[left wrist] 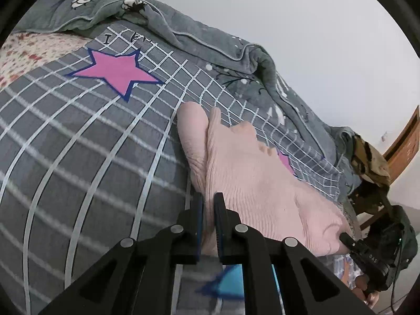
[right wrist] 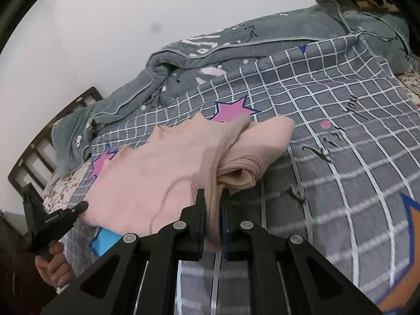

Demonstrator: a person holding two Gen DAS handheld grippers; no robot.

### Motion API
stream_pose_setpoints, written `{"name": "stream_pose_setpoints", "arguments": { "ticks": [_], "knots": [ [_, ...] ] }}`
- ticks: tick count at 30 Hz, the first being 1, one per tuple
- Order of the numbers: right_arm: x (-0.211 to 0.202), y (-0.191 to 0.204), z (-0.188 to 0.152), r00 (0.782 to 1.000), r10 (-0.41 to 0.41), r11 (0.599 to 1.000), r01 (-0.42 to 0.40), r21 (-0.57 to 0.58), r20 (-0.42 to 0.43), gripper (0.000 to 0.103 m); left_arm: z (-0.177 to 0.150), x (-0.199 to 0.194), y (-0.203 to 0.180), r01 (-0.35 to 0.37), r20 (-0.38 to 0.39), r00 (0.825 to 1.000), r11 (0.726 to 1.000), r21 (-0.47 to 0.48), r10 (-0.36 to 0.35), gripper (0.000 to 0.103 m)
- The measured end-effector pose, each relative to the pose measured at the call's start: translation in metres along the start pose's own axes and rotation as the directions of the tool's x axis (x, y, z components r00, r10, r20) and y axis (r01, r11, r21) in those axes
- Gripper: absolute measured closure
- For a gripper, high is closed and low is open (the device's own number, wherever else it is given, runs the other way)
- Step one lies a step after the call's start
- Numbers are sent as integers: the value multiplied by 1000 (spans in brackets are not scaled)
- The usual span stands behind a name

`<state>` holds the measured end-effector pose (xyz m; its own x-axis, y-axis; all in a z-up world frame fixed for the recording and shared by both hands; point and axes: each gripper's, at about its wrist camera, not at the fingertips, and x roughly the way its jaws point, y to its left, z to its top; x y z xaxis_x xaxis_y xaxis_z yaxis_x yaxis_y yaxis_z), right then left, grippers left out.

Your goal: Fold small clothes

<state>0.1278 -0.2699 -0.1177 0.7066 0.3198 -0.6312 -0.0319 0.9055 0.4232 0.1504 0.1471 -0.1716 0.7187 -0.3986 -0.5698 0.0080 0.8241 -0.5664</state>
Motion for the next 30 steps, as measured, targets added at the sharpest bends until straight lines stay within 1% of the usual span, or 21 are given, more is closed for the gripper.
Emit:
{"name": "stream_pose_setpoints", "arguments": {
  "ticks": [2, 5, 7, 9, 10, 11, 12, 13, 15, 16, 17, 18, 19, 20, 23, 24, 27, 30],
  "knots": [
    [-12, 0, -8, 1000, 2, 1000, -2, -3, -2, 93, -14, -13, 2, 29, 2, 1000, 999, -22, -29, 94],
    [-32, -2, -25, 1000, -1, 1000, 1, -18, -8, 93, -34, -26, 5, 39, 1, 999, 998, -46, -39, 94],
    [-36, -5, -34, 1000, -7, 1000, 6, -21, -20, 92, -40, -28, 5, 14, 0, 1000, 999, -41, -14, 93],
    [-32, -7, -42, 998, -41, 998, 39, -43, -49, 91, -39, -28, 0, -26, 11, 1000, 1000, -10, 26, 91],
    [-30, -8, -44, 996, -59, 997, 55, -57, -62, 87, -38, -28, -4, -64, 20, 998, 998, 11, 64, 87],
    [-27, -10, -44, 994, -82, 994, 76, -75, -79, 86, -37, -26, -6, -91, 22, 996, 996, 24, 90, 80],
    [-26, -11, -44, 991, -96, 992, 88, -94, -89, 85, -36, -24, -7, -108, 18, 994, 994, 34, 108, 75],
    [-28, -14, -45, 992, -94, 992, 85, -98, -86, 84, -34, -21, -8, -112, 8, 994, 993, 39, 112, 74],
    [-35, -17, -41, 995, -88, 991, 83, -102, -49, 77, -29, -17, -7, -95, -6, 995, 995, 35, 95, 67],
    [-36, -18, -38, 995, -92, 991, 88, -105, -33, 67, -26, -15, -6, -86, -7, 996, 996, 32, 86, 65],
    [-37, -18, -33, 996, -89, 990, 87, -109, -11, 58, -24, -14, -5, -80, -6, 997, 996, 31, 80, 60],
    [-36, -19, -28, 997, -82, 991, 82, -109, 6, 55, -21, -13, -5, -74, -4, 997, 997, 30, 75, 55],
    [-34, -19, -25, 997, -79, 991, 80, -106, 11, 52, -18, -11, -5, -67, -1, 998, 997, 31, 67, 52],
    [-28, -21, -19, 997, -76, 992, 76, -97, 11, 51, -15, -9, -6, -56, 2, 998, 998, 37, 56, 50],
    [-4, -27, -7, 995, -96, 994, 95, -61, -11, 46, -5, 1, -10, -34, -5, 999, 998, 51, 34, 49],
    [5, -31, -2, 995, -95, 995, 94, -42, -23, 46, -4, 5, -11, -30, -10, 999, 998, 56, 31, 49],
    [26, -37, 8, 995, -85, 996, 85, -1, -56, 46, 3, 22, -16, -59, -37, 997, 996, 71, 62, 49],
    [44, -38, 17, 991, -104, 995, 104, -2, -89, 46, 14, 39, -12, -87, -61, 994, 995, 42, 89, 49]
  ]
}}
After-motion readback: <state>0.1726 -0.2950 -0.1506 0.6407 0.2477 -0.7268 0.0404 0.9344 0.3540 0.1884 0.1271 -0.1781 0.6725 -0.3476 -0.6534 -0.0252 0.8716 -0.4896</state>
